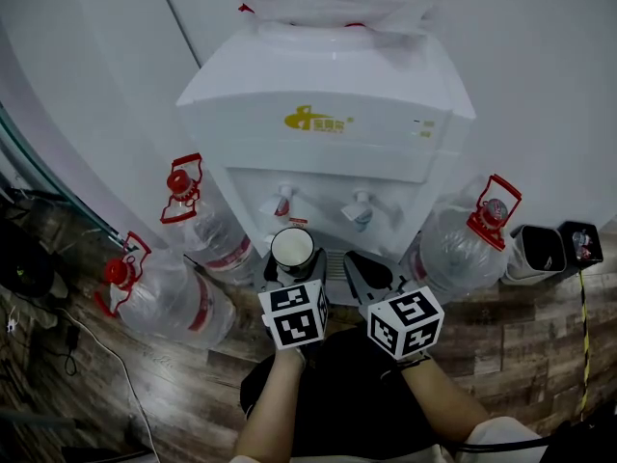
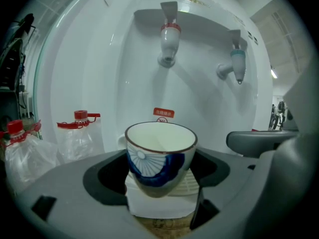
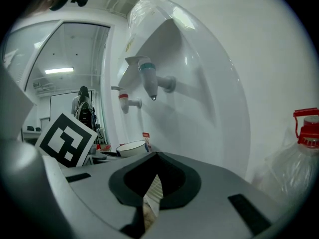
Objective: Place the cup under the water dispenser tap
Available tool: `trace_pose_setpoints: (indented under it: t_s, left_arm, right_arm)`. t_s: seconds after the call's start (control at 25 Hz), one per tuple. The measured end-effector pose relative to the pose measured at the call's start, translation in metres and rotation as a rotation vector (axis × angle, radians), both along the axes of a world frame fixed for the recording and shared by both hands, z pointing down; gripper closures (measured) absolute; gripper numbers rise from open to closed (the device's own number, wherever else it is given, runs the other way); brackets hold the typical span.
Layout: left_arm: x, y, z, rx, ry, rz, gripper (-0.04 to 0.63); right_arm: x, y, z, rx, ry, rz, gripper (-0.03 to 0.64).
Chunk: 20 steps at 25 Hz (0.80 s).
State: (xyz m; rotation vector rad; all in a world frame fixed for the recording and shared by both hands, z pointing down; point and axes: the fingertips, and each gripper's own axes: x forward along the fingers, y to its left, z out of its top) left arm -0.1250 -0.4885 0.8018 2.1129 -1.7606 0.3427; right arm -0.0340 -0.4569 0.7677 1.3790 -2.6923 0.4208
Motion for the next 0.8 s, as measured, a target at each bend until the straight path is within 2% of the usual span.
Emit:
trace_pose_setpoints:
  t_s: [0.52, 0.8]
  left_arm:
    - [0.005, -0.009, -0.002, 0.077, -0.003, -0.020, 0.170]
    - [0.005, -0.008, -0.006, 0.121, -0.037, -0.017, 0.170]
  right_arm:
    - [0.002, 0.000, 0.011, -0.021, -0.004, 0.011, 0.595]
    - [-0.002, 0.004, 0.010, -0.013, -0.024, 0.004, 0.595]
